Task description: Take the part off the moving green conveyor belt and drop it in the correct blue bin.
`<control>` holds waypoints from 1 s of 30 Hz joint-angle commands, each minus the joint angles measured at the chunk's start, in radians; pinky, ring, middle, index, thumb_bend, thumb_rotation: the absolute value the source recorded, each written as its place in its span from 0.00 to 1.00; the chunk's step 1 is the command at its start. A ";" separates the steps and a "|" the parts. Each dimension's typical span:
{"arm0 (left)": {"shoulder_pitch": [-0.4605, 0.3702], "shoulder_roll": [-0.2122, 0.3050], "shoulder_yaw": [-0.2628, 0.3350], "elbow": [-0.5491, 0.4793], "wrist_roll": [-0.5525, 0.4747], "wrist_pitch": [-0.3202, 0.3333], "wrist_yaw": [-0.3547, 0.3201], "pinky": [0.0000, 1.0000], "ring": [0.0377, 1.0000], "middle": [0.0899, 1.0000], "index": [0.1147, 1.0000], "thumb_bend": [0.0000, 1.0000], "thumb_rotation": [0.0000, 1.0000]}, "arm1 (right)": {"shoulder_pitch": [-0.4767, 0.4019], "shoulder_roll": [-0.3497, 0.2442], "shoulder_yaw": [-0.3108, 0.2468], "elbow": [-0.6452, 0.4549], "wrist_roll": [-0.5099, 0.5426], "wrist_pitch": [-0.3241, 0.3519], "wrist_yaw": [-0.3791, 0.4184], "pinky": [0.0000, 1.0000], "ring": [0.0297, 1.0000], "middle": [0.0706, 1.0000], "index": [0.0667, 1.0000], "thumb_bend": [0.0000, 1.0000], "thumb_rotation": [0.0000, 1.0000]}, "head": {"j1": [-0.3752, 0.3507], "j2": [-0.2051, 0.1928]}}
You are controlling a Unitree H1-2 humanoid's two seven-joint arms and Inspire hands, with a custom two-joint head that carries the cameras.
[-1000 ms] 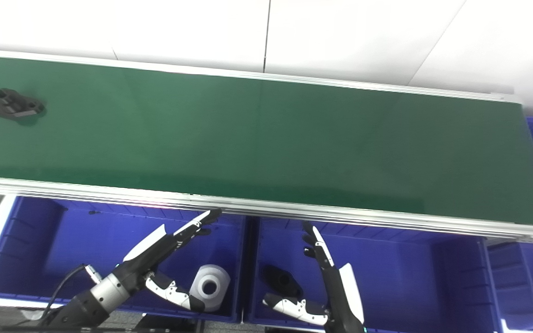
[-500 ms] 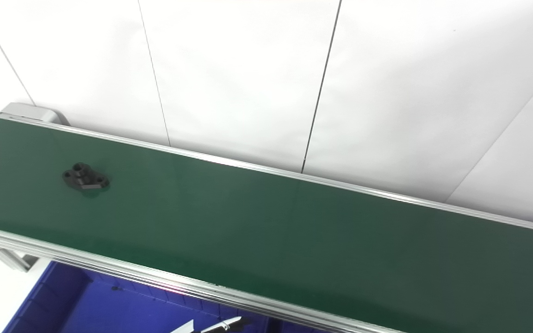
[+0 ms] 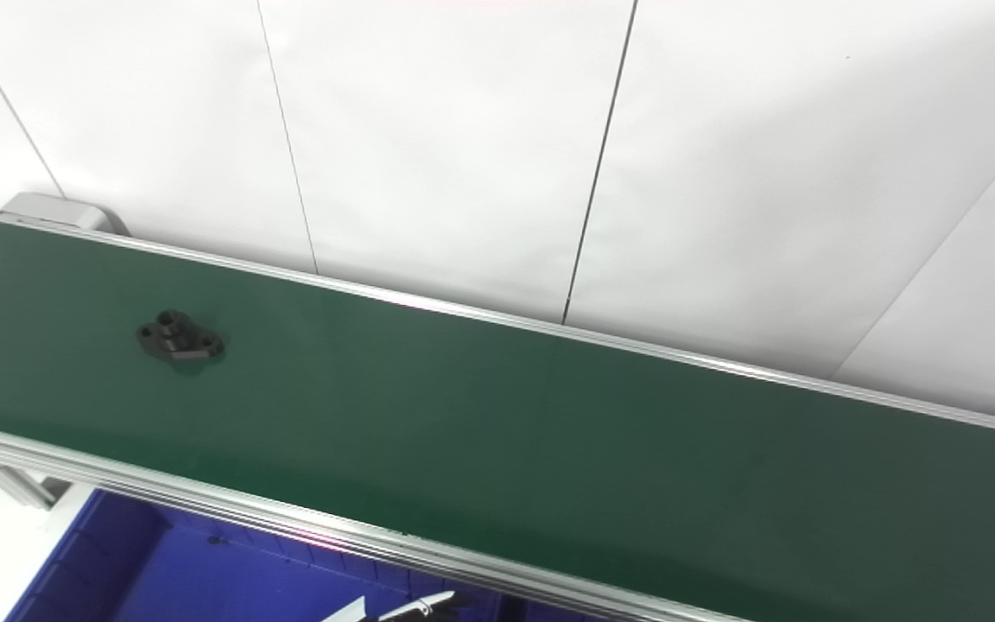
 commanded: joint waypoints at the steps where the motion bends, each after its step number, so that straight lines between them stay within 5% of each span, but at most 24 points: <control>1: -0.006 0.012 -0.002 -0.016 -0.016 -0.040 0.013 0.81 0.93 0.97 0.94 0.90 0.33 | 0.005 0.001 -0.002 -0.018 0.011 -0.040 0.000 0.80 0.91 0.96 1.00 0.91 0.38 | 0.002 0.000; 4: -0.007 0.016 -0.004 -0.016 -0.013 -0.041 0.018 0.81 0.94 0.97 0.94 0.90 0.33 | 0.007 0.001 -0.002 -0.017 0.002 -0.043 -0.004 0.91 0.95 0.97 1.00 0.90 0.37 | -0.002 0.000; 15: -0.005 0.027 -0.004 -0.019 -0.031 -0.041 0.023 0.81 0.93 0.96 0.94 0.89 0.34 | 0.004 0.012 0.000 -0.007 -0.011 -0.055 -0.013 0.77 0.89 0.95 0.98 0.92 0.40 | -0.070 0.014; 21: 0.000 0.034 0.000 -0.038 -0.010 -0.039 0.026 0.83 0.95 0.98 0.95 0.89 0.36 | 0.006 0.012 0.002 -0.018 -0.008 -0.059 -0.018 0.84 0.91 0.95 0.97 0.90 0.37 | -0.081 0.026; 30: -0.001 0.048 0.002 -0.043 -0.047 -0.040 0.018 0.83 0.94 0.99 0.96 0.88 0.31 | 0.004 0.021 0.016 -0.029 -0.043 -0.062 -0.045 0.75 0.86 0.93 0.95 0.89 0.39 | -0.205 0.056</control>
